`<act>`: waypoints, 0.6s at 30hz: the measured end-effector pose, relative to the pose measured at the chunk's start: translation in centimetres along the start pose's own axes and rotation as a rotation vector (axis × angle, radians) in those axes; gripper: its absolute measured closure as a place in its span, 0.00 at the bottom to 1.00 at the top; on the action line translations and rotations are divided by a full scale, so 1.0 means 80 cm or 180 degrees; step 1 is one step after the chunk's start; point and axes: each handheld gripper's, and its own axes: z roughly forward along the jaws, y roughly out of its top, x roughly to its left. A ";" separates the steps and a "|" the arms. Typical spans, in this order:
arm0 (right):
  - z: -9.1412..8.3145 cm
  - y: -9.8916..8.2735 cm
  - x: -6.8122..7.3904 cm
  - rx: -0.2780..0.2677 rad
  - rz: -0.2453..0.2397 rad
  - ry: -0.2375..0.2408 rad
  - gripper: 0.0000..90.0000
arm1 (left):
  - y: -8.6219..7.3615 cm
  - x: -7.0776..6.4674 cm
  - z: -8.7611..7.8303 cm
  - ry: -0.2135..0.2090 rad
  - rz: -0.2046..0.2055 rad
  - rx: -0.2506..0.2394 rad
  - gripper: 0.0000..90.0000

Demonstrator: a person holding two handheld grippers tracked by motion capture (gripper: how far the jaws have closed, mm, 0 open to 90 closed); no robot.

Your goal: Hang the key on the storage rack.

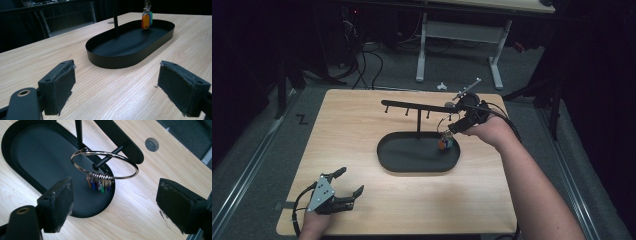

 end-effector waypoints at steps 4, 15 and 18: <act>0.001 -0.013 0.000 -0.0015 0.0061 0.0026 0.13 | 0.000 0.000 0.000 0.0004 -0.0008 0.0002 0.17; 0.019 -0.045 0.015 -0.0018 0.0097 0.0101 0.06 | 0.000 0.000 0.000 0.0003 -0.0009 0.0014 0.17; 0.027 -0.058 0.022 -0.0130 0.0136 0.0104 0.04 | 0.000 0.000 0.000 0.0002 -0.0002 0.0019 0.17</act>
